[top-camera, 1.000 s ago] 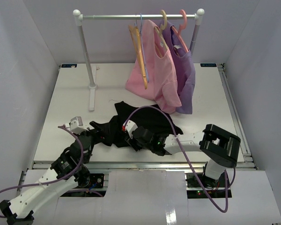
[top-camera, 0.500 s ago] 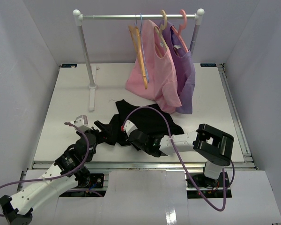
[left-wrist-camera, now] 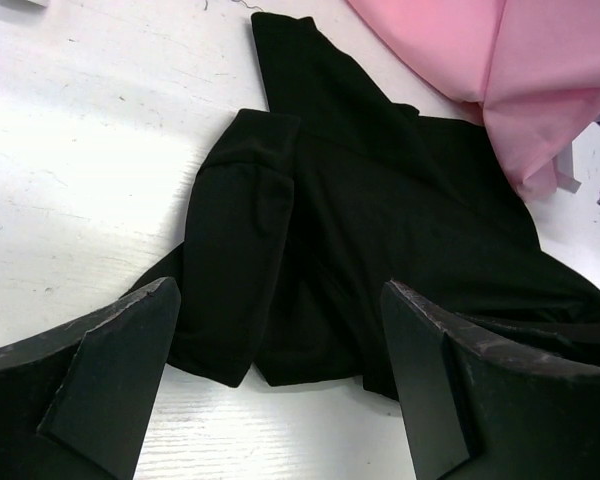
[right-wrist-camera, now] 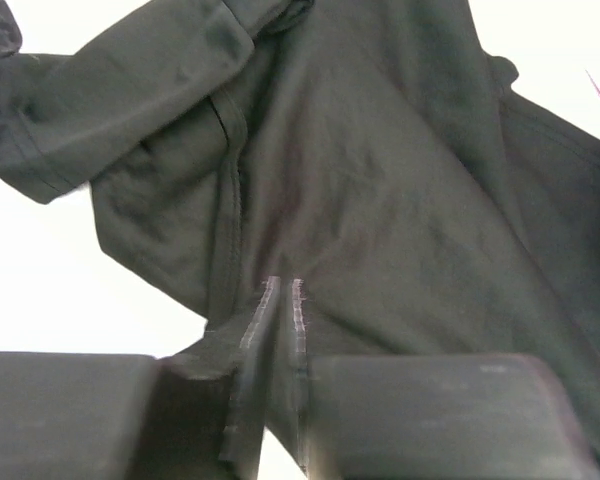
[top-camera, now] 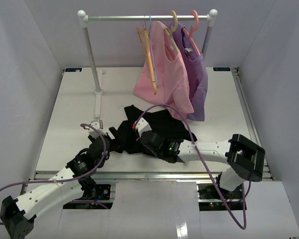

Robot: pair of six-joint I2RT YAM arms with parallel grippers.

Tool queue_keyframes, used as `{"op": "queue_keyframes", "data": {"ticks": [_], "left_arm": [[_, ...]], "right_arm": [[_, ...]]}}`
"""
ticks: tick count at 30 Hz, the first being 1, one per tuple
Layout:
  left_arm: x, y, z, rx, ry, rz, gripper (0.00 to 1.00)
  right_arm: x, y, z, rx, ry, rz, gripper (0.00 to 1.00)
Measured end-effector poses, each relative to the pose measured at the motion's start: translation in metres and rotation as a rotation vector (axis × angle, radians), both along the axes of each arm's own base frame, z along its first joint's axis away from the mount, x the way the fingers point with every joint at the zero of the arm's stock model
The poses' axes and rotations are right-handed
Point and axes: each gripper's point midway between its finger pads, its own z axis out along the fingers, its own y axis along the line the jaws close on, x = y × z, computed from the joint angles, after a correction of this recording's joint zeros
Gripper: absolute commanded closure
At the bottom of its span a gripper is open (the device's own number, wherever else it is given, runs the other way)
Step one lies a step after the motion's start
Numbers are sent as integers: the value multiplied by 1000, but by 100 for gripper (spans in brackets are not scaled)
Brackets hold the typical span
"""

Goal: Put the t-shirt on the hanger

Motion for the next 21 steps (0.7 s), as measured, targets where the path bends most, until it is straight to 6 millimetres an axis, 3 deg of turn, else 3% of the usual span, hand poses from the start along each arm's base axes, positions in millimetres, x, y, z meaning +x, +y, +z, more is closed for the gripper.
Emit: {"op": "queue_keyframes", "data": {"ticks": [3,6,12,18,21], "left_arm": [[2,-3,-9,38,24,-10,9],[3,-3,-15,65,41,-13,9],[3,-1,-2,26,-2,-5,9],[2,3,14,-19,-53,9,10],[1,5,15,-19,-56,15,9]], "right_arm": [[1,-3,-2,-10,6,-2,78],[-2,0,-4,-6,25,20,74],[-12,11,-13,4,76,93,63],[-14,18,-38,-39,110,110,60],[-12,23,-51,-69,121,107,63]]}}
